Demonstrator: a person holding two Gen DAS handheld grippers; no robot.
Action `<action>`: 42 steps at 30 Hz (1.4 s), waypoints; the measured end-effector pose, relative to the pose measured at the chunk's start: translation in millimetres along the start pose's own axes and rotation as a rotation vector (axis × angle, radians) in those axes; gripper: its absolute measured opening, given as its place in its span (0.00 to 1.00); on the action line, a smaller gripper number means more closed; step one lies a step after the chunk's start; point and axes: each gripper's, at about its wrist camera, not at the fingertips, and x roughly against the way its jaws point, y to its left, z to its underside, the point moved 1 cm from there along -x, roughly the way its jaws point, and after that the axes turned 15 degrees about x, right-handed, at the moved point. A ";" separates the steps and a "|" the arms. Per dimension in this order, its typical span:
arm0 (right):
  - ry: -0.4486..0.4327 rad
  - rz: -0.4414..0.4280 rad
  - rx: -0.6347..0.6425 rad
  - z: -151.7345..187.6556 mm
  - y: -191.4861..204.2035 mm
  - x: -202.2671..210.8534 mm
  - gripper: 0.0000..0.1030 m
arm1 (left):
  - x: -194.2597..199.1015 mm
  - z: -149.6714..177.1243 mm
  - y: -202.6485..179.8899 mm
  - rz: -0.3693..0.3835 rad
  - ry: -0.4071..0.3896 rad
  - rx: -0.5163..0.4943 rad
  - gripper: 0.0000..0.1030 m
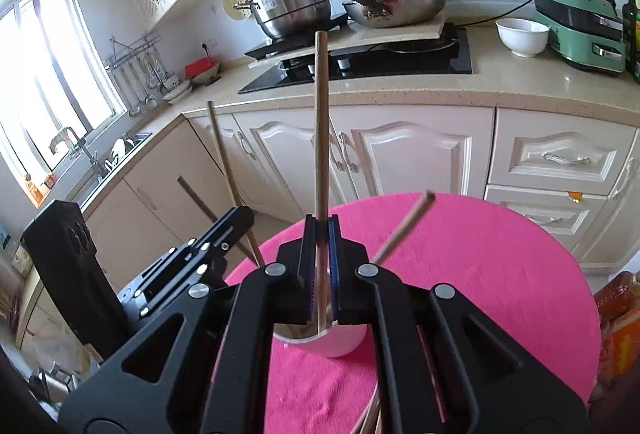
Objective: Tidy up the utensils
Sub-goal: 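Move the chopstick over the cup and release it with the left gripper, then lower the left gripper to the chopstick pile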
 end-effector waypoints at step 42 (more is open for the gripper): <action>0.092 0.032 -0.053 56.1 -9.3 57.0 0.07 | 56.9 75.1 -5.6 -0.128 0.316 0.023 0.36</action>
